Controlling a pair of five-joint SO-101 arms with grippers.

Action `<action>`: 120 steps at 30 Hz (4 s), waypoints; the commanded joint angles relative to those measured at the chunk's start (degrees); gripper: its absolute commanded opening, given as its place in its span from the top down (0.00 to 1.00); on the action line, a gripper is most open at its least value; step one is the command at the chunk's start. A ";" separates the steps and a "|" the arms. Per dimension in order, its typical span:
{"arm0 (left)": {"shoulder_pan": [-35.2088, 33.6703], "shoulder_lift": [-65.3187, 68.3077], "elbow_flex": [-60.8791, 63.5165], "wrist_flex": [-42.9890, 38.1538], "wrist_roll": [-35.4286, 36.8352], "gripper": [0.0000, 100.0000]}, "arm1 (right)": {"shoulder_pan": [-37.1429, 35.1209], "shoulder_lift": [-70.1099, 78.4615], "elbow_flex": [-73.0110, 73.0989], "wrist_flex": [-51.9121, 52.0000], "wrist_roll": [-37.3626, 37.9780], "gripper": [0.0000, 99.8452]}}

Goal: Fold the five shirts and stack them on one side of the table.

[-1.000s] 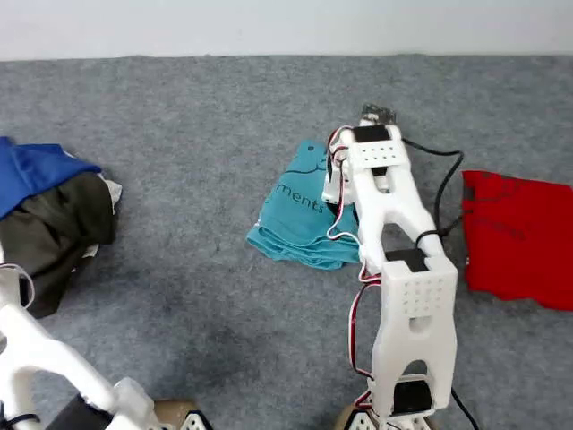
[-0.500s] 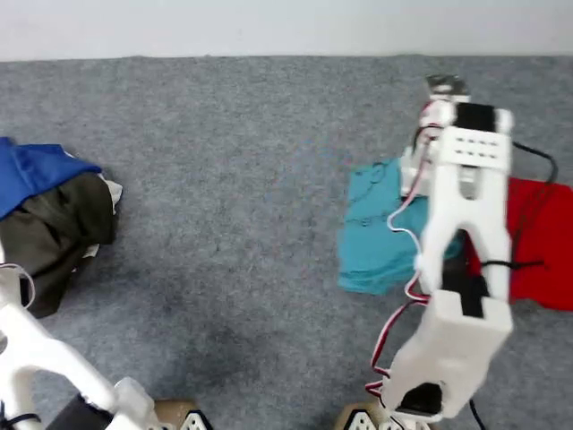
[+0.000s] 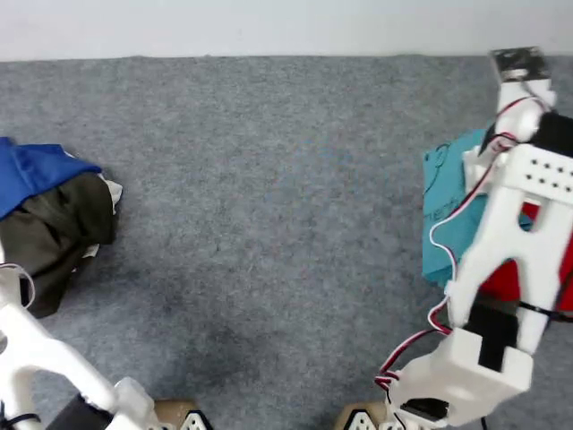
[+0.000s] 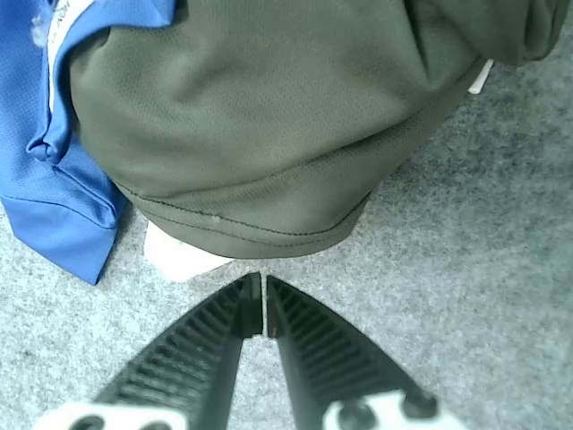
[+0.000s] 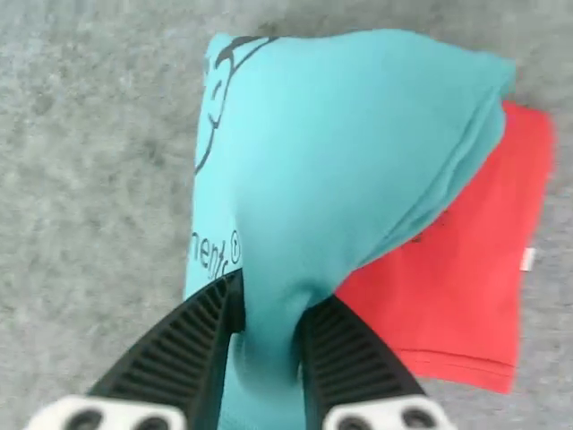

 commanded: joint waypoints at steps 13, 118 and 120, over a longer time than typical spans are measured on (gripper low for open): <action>0.62 -2.37 -2.24 -0.53 -0.44 0.98 | 13.23 11.12 -0.88 -14.29 4.22 0.99; 7.74 46.24 -20.53 -6.24 -5.98 0.99 | -2.68 -25.36 40.62 9.01 4.48 0.99; 8.97 44.66 -20.53 -4.40 -5.98 0.98 | -2.68 -25.36 40.62 9.01 4.48 0.99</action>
